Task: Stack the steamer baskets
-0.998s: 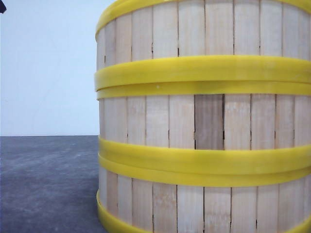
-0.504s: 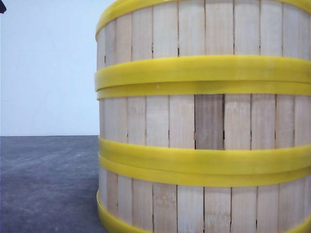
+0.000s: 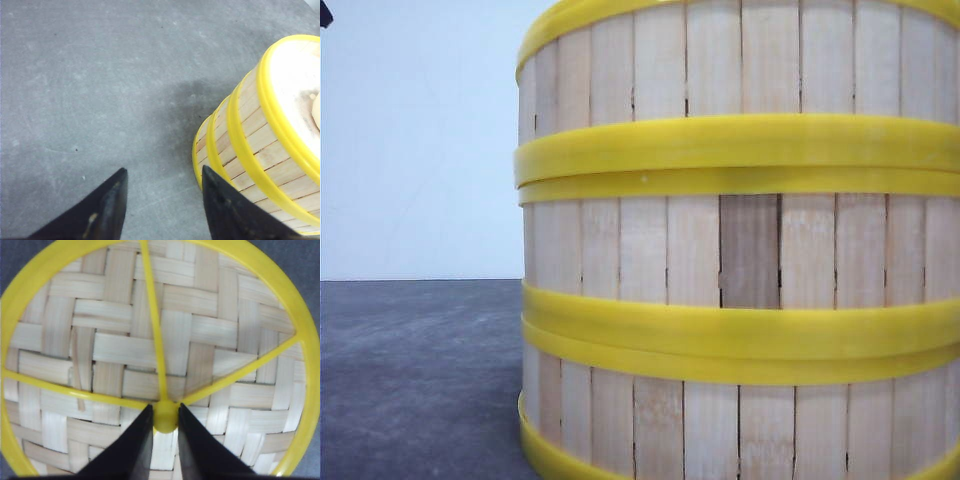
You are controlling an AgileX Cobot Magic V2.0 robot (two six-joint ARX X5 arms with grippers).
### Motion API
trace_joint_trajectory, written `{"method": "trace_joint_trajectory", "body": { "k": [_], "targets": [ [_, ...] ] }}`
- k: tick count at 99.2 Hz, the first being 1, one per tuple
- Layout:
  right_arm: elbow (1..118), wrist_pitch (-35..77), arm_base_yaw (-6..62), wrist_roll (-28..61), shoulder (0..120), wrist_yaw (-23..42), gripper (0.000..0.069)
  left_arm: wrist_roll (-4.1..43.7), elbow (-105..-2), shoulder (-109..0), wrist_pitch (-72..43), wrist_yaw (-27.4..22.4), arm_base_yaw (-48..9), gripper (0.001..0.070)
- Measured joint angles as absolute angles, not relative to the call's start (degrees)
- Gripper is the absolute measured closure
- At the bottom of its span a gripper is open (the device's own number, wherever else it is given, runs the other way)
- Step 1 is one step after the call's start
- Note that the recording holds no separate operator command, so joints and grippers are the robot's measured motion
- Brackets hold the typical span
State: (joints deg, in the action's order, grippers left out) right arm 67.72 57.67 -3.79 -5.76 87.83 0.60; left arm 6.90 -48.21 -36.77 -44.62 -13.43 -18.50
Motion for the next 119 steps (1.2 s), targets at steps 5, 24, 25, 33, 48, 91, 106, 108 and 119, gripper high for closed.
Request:
{"method": "trace_joint_trajectory", "body": {
  "k": [5, 24, 25, 33, 48, 91, 106, 108, 119],
  "targets": [
    [67.75, 57.67, -3.79, -5.63, 87.81, 0.60, 0.0635, 6.90, -48.21, -36.77, -44.62, -13.43, -18.50, 0.0434],
    [69.41, 59.40, -3.73, -5.21, 86.56, -0.23, 0.0635, 6.90, -48.21, -36.77, -44.62, -13.43, -18.50, 0.0434],
    [69.69, 59.55, -3.68, -5.17, 86.41, -0.21, 0.0635, 6.90, -48.21, -36.77, -44.62, -13.43, -18.50, 0.0434],
    [72.73, 60.51, -3.42, -4.93, 84.60, -1.23, 0.0636, 6.90, -48.21, -36.77, -44.62, -13.43, -18.50, 0.0434],
    [79.48, 61.41, -1.56, -4.67, 78.89, -5.06, 0.0636, 6.90, -48.21, -36.80, -44.62, -13.43, -18.50, 0.0434],
    [84.09, 62.78, 12.67, -0.67, 67.72, -21.54, 0.0636, 6.90, -48.21, -36.80, -44.62, -13.43, -18.50, 0.0434],
    [84.16, 65.58, 18.72, 1.06, 67.66, -23.00, 0.0637, 6.90, -48.21, -36.77, -44.62, -13.43, -18.50, 0.0434],
    [84.16, 65.71, 19.35, 1.17, 67.66, -23.00, 0.0637, 6.90, -48.21, -36.77, -44.62, -13.43, -18.50, 0.0434],
    [84.16, 65.69, 23.88, 1.72, 67.66, -22.98, 0.0637, 6.90, -48.21, -36.80, -44.62, -13.43, -18.50, 0.0434]
  ]
}}
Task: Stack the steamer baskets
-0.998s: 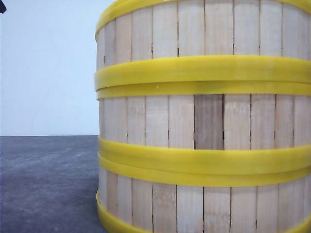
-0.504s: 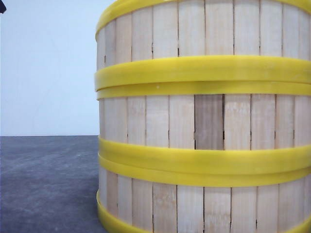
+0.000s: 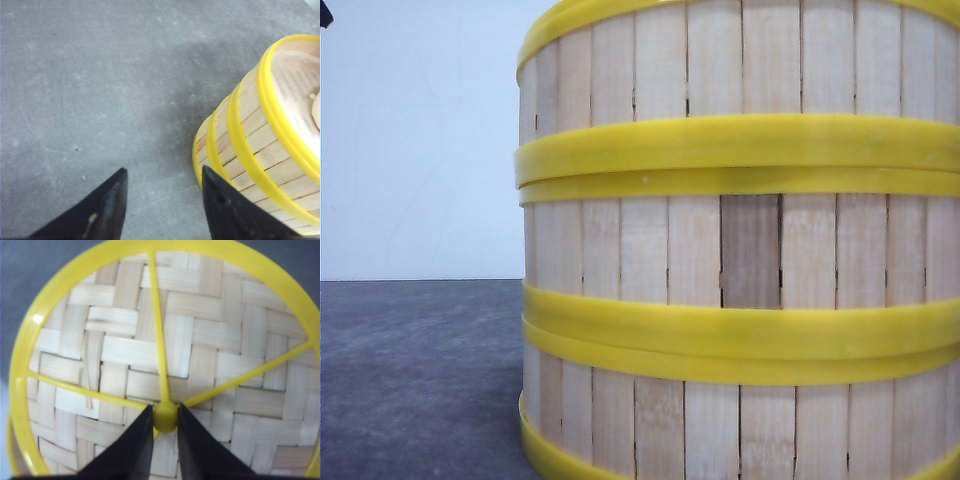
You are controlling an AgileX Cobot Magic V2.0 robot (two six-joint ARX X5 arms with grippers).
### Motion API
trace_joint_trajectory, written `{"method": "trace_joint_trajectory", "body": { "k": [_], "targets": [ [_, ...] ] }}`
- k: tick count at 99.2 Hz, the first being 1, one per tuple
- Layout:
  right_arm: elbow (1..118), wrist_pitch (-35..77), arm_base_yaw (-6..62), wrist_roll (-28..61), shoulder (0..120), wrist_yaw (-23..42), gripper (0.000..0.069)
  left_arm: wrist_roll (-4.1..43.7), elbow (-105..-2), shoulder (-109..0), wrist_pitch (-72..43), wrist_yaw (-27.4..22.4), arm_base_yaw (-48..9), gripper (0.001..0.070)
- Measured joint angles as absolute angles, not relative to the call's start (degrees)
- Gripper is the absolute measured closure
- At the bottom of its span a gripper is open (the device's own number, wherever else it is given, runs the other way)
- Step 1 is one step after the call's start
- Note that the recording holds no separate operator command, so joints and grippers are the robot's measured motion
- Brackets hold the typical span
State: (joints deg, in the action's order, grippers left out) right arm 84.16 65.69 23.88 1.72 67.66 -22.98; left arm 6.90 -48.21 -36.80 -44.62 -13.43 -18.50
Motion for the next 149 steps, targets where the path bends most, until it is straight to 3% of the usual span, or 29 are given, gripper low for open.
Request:
{"method": "trace_joint_trajectory", "body": {
  "k": [32, 88, 109, 149],
  "targets": [
    [84.16, 65.56, 32.93, 1.72, 69.32, -23.05, 0.0637, 6.90, -48.21, -36.80, -44.62, -13.43, -18.50, 0.0434],
    [84.16, 65.12, 39.99, 1.72, 74.76, -21.89, 0.0637, 6.90, -48.21, -36.77, -44.62, -13.43, -18.50, 0.0434],
    [84.16, 63.51, 42.02, 1.72, 75.68, -16.53, 0.0638, 6.90, -48.21, -36.77, -44.64, -13.43, -18.50, 0.0434],
    [84.16, 64.62, 42.61, 1.67, 75.68, -11.99, 0.0638, 6.90, -48.21, -36.77, -44.99, -13.43, -18.50, 0.0434]
  ]
}}
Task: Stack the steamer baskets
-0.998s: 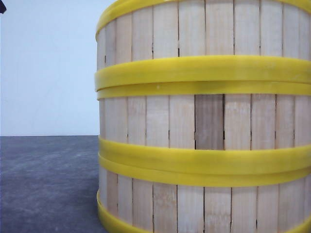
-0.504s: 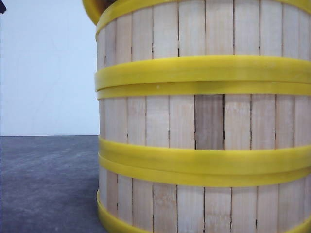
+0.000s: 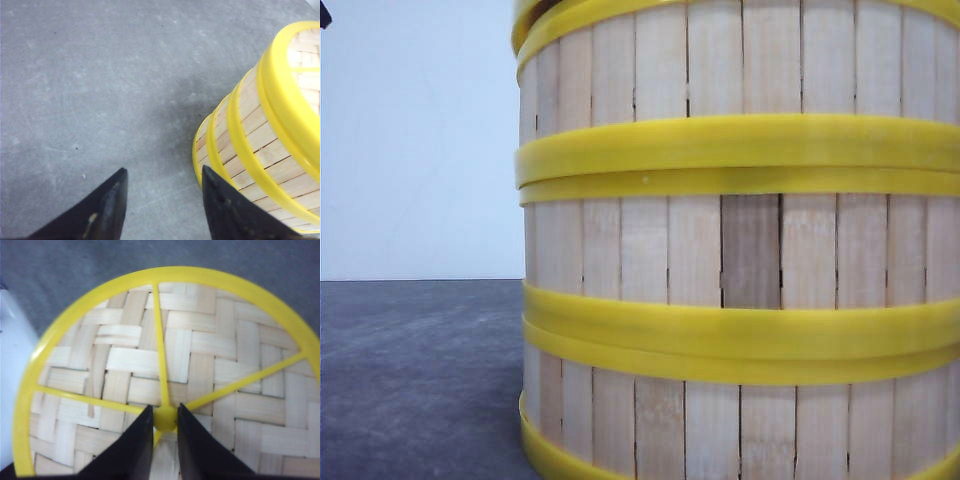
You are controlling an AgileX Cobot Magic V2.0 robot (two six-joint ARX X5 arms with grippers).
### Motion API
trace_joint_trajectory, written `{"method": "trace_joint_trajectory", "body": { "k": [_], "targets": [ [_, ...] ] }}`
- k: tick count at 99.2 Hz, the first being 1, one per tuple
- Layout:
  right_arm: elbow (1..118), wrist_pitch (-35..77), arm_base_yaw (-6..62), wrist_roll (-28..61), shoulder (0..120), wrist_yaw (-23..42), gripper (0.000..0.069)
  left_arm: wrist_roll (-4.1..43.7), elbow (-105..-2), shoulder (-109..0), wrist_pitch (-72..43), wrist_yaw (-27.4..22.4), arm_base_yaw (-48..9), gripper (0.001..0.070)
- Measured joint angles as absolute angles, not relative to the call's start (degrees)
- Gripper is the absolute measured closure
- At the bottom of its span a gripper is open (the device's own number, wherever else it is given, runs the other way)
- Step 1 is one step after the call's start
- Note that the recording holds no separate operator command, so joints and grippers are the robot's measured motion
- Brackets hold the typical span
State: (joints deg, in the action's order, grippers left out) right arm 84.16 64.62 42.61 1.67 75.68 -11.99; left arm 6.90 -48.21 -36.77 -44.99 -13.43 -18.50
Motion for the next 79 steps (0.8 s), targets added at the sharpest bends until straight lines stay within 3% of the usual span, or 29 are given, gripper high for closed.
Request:
{"method": "trace_joint_trajectory", "body": {
  "k": [79],
  "targets": [
    [84.18, 64.90, 44.16, 1.50, 75.79, -13.23, 0.0637, 6.87, -48.21, -36.80, -44.99, -13.43, -18.50, 0.0434]
  ]
}}
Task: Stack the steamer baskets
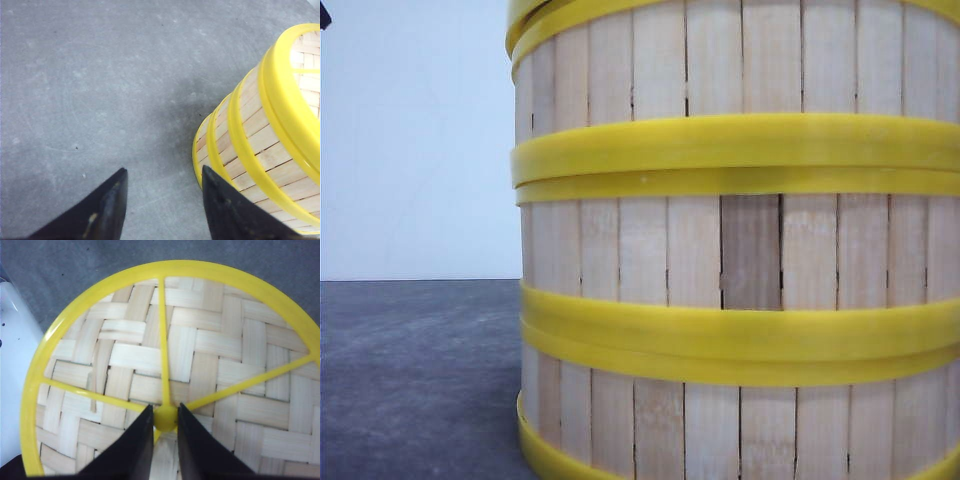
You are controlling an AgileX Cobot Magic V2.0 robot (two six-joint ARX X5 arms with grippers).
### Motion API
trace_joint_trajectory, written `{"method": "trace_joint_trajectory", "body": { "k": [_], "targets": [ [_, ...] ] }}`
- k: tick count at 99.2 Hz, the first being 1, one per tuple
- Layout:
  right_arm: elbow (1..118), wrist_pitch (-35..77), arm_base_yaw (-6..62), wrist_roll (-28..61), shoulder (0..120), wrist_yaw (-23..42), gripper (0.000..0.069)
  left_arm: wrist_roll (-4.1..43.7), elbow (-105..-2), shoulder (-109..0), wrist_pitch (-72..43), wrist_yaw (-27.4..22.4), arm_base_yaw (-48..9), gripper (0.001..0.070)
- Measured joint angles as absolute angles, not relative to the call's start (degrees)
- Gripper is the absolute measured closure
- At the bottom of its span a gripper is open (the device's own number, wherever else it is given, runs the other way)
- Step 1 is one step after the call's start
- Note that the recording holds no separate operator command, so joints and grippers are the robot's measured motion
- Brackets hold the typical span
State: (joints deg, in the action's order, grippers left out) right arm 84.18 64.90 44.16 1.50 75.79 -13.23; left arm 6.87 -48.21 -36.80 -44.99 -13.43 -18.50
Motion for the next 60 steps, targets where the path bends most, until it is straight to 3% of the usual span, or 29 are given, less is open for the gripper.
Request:
{"method": "trace_joint_trajectory", "body": {
  "k": [6, 16, 22, 35, 60],
  "targets": [
    [84.18, 64.88, 44.18, 1.28, 75.79, -13.26, 0.0604, 6.87, -48.21, -36.77, -44.99, -13.43, -18.50, 0.0434],
    [84.18, 64.82, 44.60, 1.06, 75.79, -14.44, 0.0460, 6.87, -48.21, -36.80, -44.99, -13.43, -18.50, 0.0434],
    [84.18, 64.20, 44.64, 0.95, 75.77, -14.55, 0.0417, 6.87, -48.21, -36.77, -45.01, -13.43, -18.50, 0.0434],
    [84.53, 62.87, 44.64, -0.05, 74.06, -9.78, 0.0392, 6.87, -48.21, -36.80, -45.01, -13.43, -18.50, 0.0434],
    [90.50, 61.73, 44.64, -2.07, 63.51, 11.60, 0.0390, 6.87, -48.21, -36.80, -44.99, -13.43, -18.50, 0.0434]
  ]
}}
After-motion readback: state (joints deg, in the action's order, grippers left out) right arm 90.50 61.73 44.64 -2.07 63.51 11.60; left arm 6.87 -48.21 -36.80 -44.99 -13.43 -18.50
